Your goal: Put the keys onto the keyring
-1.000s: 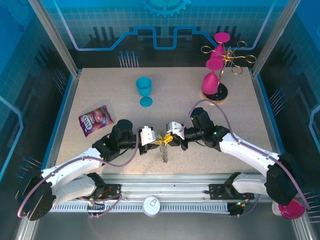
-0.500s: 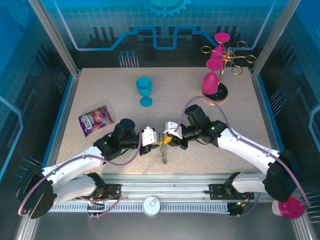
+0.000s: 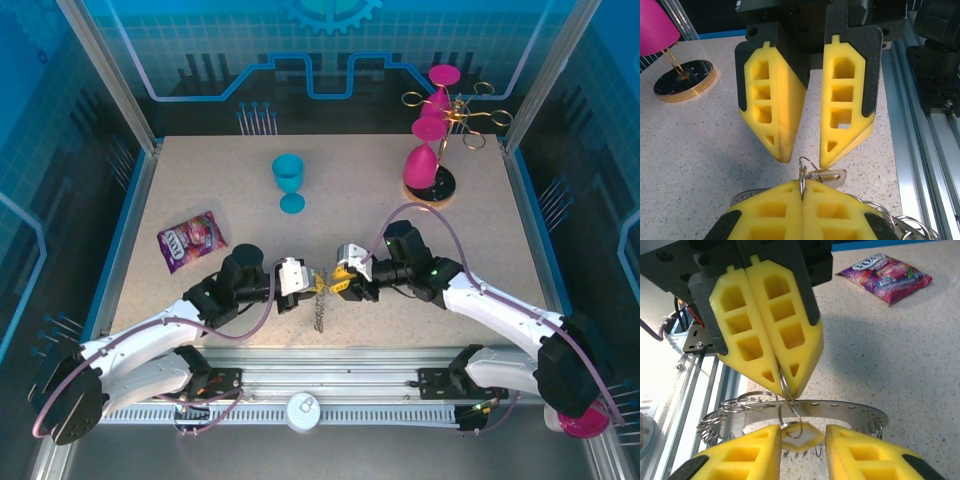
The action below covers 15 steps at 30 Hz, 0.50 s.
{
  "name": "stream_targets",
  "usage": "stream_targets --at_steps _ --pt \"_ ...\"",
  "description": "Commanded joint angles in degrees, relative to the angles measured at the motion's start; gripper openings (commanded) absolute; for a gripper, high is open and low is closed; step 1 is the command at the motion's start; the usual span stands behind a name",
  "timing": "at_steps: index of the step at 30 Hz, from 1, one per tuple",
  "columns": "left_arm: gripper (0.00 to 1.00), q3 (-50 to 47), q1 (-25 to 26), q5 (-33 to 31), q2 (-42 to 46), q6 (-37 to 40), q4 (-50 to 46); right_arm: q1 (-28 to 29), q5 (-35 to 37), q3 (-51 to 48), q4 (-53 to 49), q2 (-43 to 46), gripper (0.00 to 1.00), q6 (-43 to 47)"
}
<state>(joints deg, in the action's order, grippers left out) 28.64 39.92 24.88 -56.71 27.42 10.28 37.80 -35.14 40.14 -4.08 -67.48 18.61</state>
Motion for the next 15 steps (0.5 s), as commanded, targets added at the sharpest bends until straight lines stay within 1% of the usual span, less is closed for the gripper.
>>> stream_targets --at_steps 1,4,10,15 --pt "0.00 -0.5 0.3 1.7 1.4 -0.7 3.6 -0.3 -2.4 -0.3 3.0 0.1 0.25 -1.7" --pt "0.00 -0.6 0.3 1.7 1.5 -0.7 3.7 -0.4 -2.5 -0.4 2.9 0.0 0.19 -1.7" --pt "0.00 -0.7 0.2 2.0 1.6 -0.9 4.3 -0.7 -2.3 -0.3 1.7 -0.4 0.13 -1.5" --pt "0.00 -0.9 0.3 2.7 1.8 -1.5 5.6 -0.7 -2.9 0.2 1.7 -2.0 0.10 -1.6"
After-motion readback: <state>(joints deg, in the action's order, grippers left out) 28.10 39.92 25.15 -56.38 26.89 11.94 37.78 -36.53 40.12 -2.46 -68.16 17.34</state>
